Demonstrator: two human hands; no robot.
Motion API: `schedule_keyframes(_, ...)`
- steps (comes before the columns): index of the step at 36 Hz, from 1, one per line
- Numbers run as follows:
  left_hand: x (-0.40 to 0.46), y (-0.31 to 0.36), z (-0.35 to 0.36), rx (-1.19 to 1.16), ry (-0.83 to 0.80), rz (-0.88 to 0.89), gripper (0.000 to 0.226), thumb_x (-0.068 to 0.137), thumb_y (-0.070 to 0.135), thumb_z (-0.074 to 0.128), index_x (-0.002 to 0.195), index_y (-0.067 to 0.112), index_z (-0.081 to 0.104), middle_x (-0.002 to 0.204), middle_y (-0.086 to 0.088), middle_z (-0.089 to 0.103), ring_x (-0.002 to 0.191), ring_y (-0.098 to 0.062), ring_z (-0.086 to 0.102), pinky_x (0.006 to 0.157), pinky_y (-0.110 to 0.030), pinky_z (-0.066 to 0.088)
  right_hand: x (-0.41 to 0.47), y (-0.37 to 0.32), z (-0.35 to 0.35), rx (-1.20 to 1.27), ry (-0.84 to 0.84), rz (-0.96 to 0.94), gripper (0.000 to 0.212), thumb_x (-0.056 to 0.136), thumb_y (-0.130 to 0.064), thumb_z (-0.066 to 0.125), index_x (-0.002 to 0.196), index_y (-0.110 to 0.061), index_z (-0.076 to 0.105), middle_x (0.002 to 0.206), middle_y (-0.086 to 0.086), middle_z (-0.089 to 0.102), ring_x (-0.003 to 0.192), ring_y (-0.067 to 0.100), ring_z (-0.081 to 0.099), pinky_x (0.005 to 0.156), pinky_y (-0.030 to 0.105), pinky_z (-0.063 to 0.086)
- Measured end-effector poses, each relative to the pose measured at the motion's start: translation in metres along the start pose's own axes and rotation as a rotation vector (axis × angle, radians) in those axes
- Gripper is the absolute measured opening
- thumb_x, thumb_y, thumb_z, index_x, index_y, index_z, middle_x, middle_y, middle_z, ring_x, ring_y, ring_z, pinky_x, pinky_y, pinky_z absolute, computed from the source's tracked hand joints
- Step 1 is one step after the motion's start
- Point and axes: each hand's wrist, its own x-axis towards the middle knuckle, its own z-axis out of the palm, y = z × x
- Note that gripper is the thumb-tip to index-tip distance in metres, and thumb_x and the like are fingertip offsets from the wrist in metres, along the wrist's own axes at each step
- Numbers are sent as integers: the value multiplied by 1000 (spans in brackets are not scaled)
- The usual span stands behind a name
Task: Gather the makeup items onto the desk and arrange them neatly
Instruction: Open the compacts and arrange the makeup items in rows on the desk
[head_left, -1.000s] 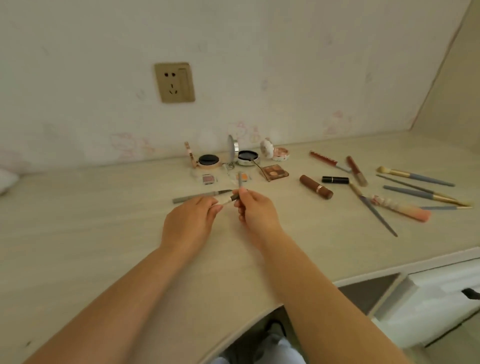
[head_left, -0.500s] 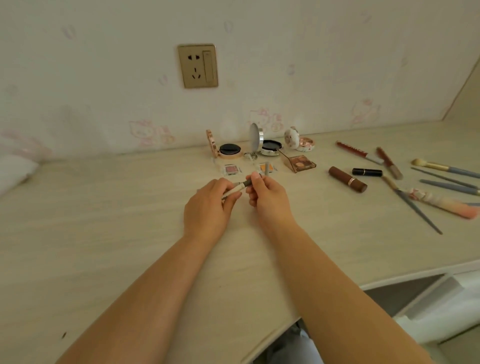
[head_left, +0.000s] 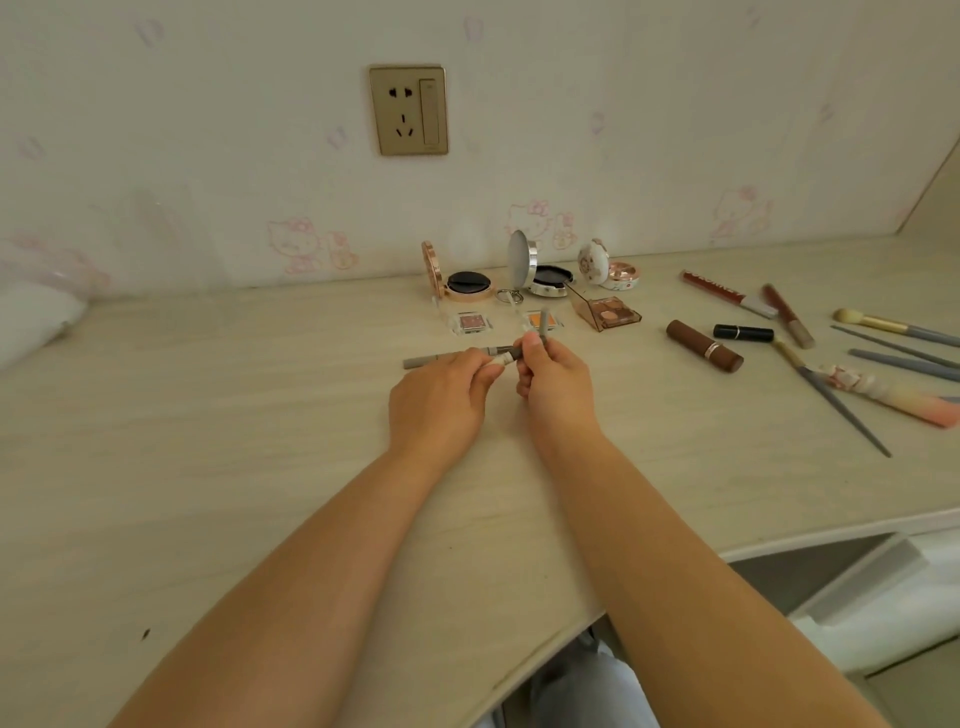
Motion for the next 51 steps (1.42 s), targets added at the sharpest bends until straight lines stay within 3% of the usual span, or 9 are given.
schedule_keyframes(3,-1,6,1,-112,-54,-28,29,97,40,38,91,23,61,85,-1,67,81,-28,59,61,-34,38,-2,2,1,-45,36,-28,34,95,-25,47,63,-21,57,52,-10,42,54,10,38,60,28,34)
schedule_keyframes(5,-4,5,1,-177,-81,-75,31,97,38,38,79,24,58,74,2,63,78,-27,57,62,-33,37,3,-3,-10,-59,136,-11,32,95,-20,44,66,-21,55,56,-6,44,49,6,42,52,18,35)
schedule_keyframes(9,-6,-9,-6,-299,-35,-238,39,99,36,33,63,28,46,58,8,48,63,-18,48,58,-30,30,24,-18,-52,293,416,122,32,98,-19,39,68,-15,51,60,-2,36,48,7,30,46,20,25)
schedule_keyframes(15,-9,-5,-10,-344,65,-136,26,96,35,43,82,24,62,49,11,43,50,-5,44,50,-27,31,25,-8,-46,-135,297,-49,23,98,-26,40,90,-14,58,72,-4,51,66,8,44,67,27,39)
schedule_keyframes(20,-3,-10,-6,-310,54,-154,20,96,28,44,99,15,59,90,3,56,81,-16,52,67,-28,35,37,-9,-54,-370,198,-112,15,97,-14,42,97,-20,55,89,-2,56,77,10,51,69,22,38)
schedule_keyframes(27,8,-9,8,-37,-75,11,26,96,27,45,116,18,59,110,-2,53,103,-21,47,79,-33,40,50,-8,-50,-629,54,-125,22,96,-9,42,111,-14,57,107,2,60,93,14,52,80,25,39)
schedule_keyframes(33,24,-7,16,93,-91,40,25,93,31,51,115,28,61,113,5,58,107,-19,47,79,-32,34,55,-6,-40,-815,47,-215,17,97,-16,45,104,-9,59,105,6,64,89,17,52,74,26,36)
schedule_keyframes(42,24,-10,18,83,-88,-10,17,93,36,51,105,29,61,103,8,63,101,-17,50,75,-32,33,60,0,-40,-1065,-36,-236,19,97,-14,41,106,-5,55,110,11,59,101,25,51,75,29,35)
schedule_keyframes(51,25,-12,17,102,-102,-79,21,92,39,51,108,31,63,110,7,61,105,-18,50,77,-32,33,58,0,-36,-1232,-89,-255,28,96,-23,44,116,-4,53,119,12,55,114,28,45,89,35,38)
